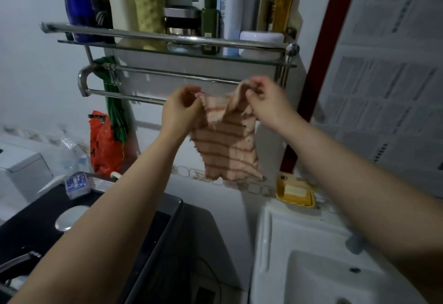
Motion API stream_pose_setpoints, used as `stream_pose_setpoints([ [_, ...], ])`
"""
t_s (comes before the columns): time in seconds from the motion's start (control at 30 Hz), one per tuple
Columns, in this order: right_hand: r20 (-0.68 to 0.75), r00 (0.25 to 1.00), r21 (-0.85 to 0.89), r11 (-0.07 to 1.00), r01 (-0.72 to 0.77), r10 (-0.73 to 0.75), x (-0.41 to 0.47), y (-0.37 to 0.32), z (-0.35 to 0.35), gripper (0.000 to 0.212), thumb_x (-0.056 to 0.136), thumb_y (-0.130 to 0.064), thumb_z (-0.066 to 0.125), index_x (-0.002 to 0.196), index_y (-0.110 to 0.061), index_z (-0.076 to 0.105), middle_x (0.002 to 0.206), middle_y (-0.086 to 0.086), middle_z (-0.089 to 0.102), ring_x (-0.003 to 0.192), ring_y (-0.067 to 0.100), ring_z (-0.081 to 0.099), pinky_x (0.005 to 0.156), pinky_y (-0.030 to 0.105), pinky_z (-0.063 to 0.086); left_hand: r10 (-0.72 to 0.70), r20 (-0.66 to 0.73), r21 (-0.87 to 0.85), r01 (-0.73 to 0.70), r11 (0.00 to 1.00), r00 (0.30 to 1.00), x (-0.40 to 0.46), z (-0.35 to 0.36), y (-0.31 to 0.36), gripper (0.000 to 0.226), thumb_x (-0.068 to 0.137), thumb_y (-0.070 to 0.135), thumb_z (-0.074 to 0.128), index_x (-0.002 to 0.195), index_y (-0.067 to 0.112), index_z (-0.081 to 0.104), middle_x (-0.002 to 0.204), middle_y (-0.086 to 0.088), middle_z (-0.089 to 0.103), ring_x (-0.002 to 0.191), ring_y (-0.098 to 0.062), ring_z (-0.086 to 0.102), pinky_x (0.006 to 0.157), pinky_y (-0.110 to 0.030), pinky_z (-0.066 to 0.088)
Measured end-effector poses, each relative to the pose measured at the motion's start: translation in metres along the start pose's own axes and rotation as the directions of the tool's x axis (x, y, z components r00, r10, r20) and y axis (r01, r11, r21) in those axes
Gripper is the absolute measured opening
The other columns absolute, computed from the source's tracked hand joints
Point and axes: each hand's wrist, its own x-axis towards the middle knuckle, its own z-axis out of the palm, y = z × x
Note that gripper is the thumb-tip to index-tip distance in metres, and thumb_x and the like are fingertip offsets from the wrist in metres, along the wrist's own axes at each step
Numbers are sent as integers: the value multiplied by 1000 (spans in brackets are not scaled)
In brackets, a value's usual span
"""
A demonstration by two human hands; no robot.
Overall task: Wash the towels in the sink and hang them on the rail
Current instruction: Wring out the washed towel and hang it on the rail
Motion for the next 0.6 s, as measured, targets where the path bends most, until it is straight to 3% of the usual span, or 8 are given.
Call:
stream_pose_setpoints([
  [0.07,173,980,-446,880,165,-96,5,8,9,46,95,-29,49,136,-11,40,137,15,48,126,31,45,105,37,37,67,76,246,-84,966,995,8,6,-5,33,90,27,59,122,23,57,108,1,70,96,-15,65,82,-35,55],
  [0.2,303,950,-737,651,182,77,19,2,21,61,96,-52,35,142,-12,25,137,18,49,122,35,49,92,42,40,13,194,601,-130,789,981,33,16,1,41,94,34,50,131,20,39,109,-12,67,95,-34,63,80,-43,52],
  [0.27,318,932,-748,651,132,176,31,-5,22,71,96,-57,33,145,-8,18,131,19,55,112,35,55,84,39,45,-86,218,687,-90,722,972,47,18,8,44,95,38,49,133,18,38,113,-13,64,98,-33,62,79,-40,50],
  [0.33,386,895,-714,686,138,222,39,-12,19,70,95,-53,41,143,-4,26,130,18,54,108,32,56,83,33,44,-124,210,733,-73,677,970,58,18,12,44,96,40,48,132,15,41,116,-15,62,103,-33,60,77,-38,45],
  [0.4,475,865,-705,658,262,164,42,-20,10,48,94,-45,51,125,-8,49,121,14,59,96,26,54,75,31,39,-125,206,763,-79,641,970,64,18,15,42,99,40,39,127,9,46,115,-19,62,103,-36,59,77,-40,43],
  [0.47,530,842,-699,612,369,98,41,-23,1,26,92,-34,58,109,-14,58,110,6,62,88,22,53,71,30,39,-121,215,776,-95,624,969,62,15,14,43,102,41,29,116,8,52,104,-18,62,92,-35,58,73,-39,43],
  [0.53,542,837,-697,595,400,72,37,-19,-6,15,91,-27,59,105,-22,58,102,-1,59,87,19,55,69,31,45,6,195,774,-158,613,981,51,12,11,41,103,41,28,103,9,54,85,-12,56,77,-30,51,63,-36,37],
  [0.6,508,860,-703,598,385,44,33,-10,-8,11,91,-25,57,99,-31,54,97,-4,59,84,20,58,70,38,54,287,180,716,-325,618,941,37,12,6,33,102,36,36,95,9,54,79,-9,54,72,-30,51,58,-35,34],
])
